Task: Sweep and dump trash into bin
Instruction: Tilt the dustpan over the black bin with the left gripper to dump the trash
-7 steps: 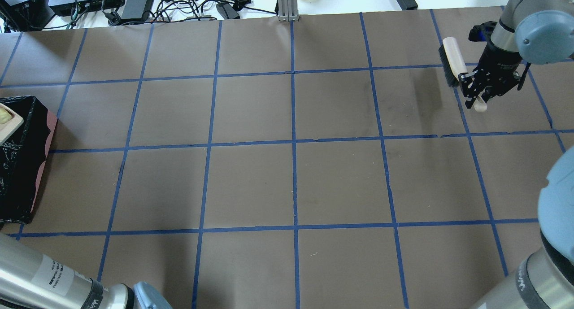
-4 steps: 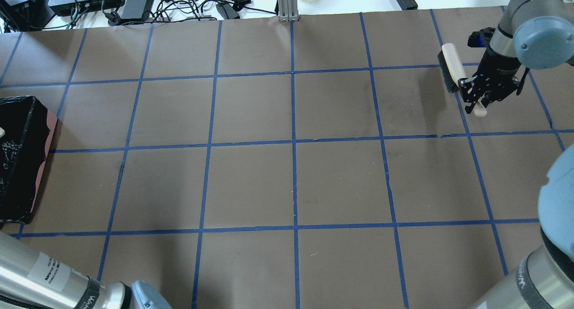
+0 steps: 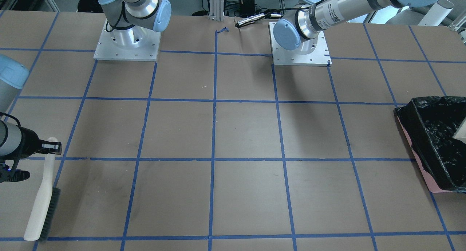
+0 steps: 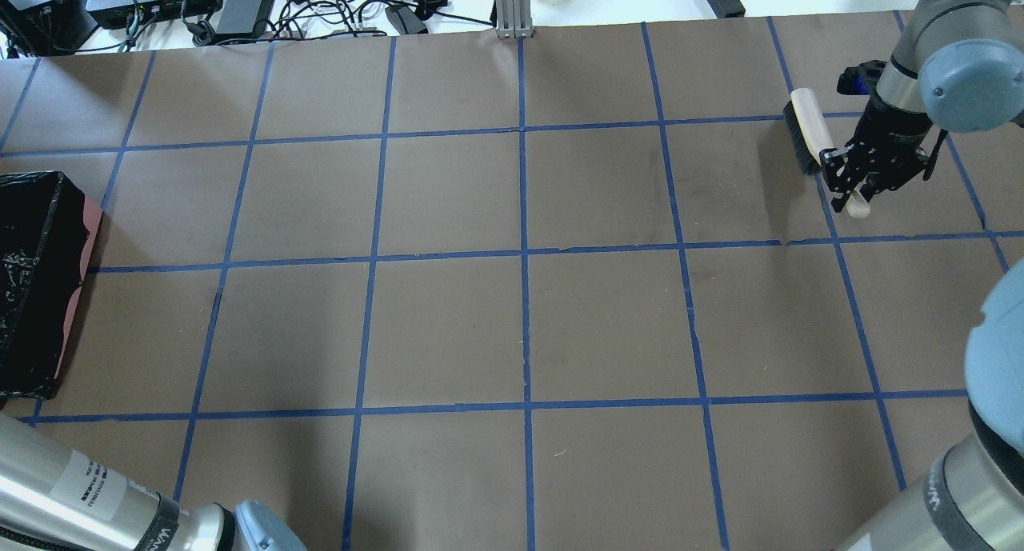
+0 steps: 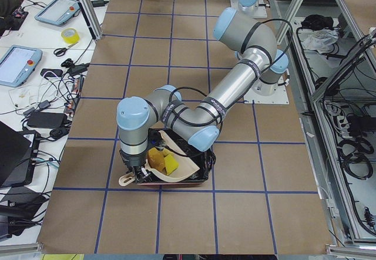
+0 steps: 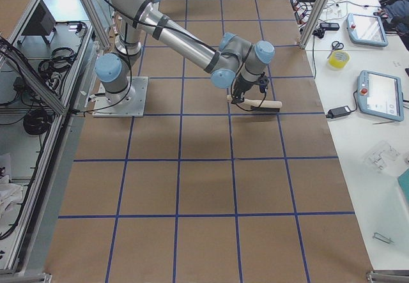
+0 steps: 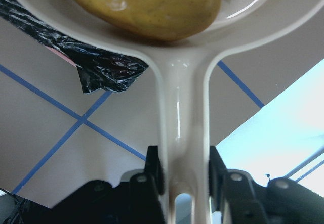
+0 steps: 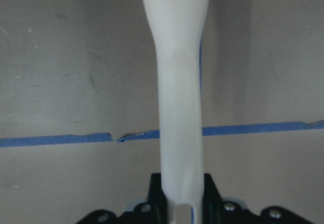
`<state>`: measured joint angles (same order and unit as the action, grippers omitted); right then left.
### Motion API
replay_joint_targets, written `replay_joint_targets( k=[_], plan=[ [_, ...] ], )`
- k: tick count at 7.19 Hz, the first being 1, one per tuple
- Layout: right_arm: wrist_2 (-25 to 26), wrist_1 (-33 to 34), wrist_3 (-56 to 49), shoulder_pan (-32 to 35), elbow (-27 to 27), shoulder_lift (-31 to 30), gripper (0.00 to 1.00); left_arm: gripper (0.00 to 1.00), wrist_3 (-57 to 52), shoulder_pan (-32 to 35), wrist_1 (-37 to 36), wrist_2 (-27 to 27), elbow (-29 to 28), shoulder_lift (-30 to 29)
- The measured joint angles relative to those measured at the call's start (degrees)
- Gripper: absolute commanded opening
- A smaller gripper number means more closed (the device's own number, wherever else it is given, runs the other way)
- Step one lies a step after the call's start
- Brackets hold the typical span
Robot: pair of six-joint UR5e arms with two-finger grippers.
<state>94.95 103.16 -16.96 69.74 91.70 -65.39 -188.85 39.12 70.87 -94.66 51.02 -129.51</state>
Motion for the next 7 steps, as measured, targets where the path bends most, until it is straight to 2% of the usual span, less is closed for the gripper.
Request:
replay_joint_targets(
  k=[3,7],
  plan=[
    [0.21,-0.24,-2.58,-0.10,0.71,-0.58,0.00,0.00,-2.91,0.36,-4.26,-0.01,4.40,2.24],
    [0.86,-0.25,-1.41,-0.21,1.85,-1.76,0.00,0.00,-3.10,0.51,-17.73,-0.31,18.41,8.71]
  ],
)
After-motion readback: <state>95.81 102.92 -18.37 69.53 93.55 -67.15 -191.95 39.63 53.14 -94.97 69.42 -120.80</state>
